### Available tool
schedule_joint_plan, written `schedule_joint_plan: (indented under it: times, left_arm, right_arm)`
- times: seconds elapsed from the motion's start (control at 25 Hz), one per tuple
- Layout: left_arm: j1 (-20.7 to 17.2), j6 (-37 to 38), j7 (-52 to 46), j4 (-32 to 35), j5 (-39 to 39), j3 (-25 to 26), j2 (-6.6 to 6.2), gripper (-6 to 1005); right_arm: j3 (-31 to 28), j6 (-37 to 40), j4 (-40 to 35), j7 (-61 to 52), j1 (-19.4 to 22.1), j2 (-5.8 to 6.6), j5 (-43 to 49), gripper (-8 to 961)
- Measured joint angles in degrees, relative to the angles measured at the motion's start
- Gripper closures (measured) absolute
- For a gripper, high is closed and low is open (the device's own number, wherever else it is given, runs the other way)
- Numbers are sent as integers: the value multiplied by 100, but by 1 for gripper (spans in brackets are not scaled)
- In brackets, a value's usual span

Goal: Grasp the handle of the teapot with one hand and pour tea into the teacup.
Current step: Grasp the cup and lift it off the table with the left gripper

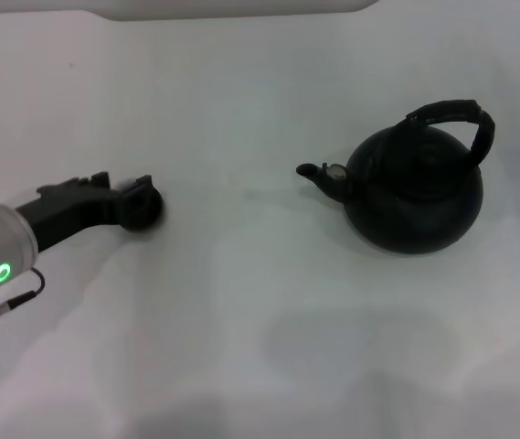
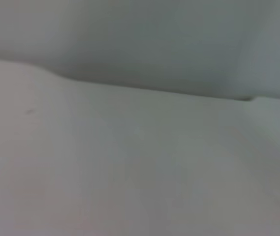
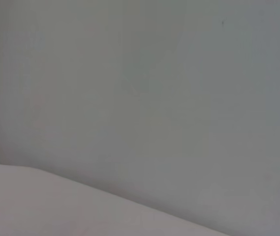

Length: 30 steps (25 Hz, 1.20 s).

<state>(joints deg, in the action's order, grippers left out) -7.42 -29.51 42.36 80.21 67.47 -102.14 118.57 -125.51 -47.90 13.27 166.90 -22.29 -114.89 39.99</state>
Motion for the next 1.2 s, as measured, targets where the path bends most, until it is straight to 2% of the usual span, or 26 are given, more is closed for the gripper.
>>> schedule_joint_plan:
  times: [0.12, 0.2, 0.36, 0.48, 0.56, 1.0, 1.12, 1.2]
  left_arm:
    - [259, -591, 242, 28, -10, 323, 0, 383]
    - [701, -1306, 464, -98, 18, 802, -3, 419]
    - [1257, -1989, 753, -439, 25, 1365, 5, 479]
    - [1515, -2151, 786, -602, 40, 1531, 10, 524]
    - [1533, -2109, 794, -612, 46, 1563, 21, 554]
    - [1308, -1873, 633, -560, 56, 1556, 51, 553]
    - [1149, -1592, 592, -557, 92, 1403, 62, 410]
    - [998, -1261, 626, -531, 231, 1121, 54, 315]
  right_arm:
    - [0, 4, 0, 0, -6, 1, 0, 81]
    - [0, 7, 0, 0, -9, 2, 0, 81]
    - [0, 9, 0, 0, -11, 0, 0, 82]
    - [0, 9, 0, 0, -1, -6, 0, 82]
    - [0, 9, 0, 0, 16, -7, 0, 82]
    - [0, 8, -9, 0, -13, -8, -10, 81]
    - [0, 8, -6, 0, -21, -7, -9, 81]
    - [0, 9, -5, 0, -21, -7, -2, 81]
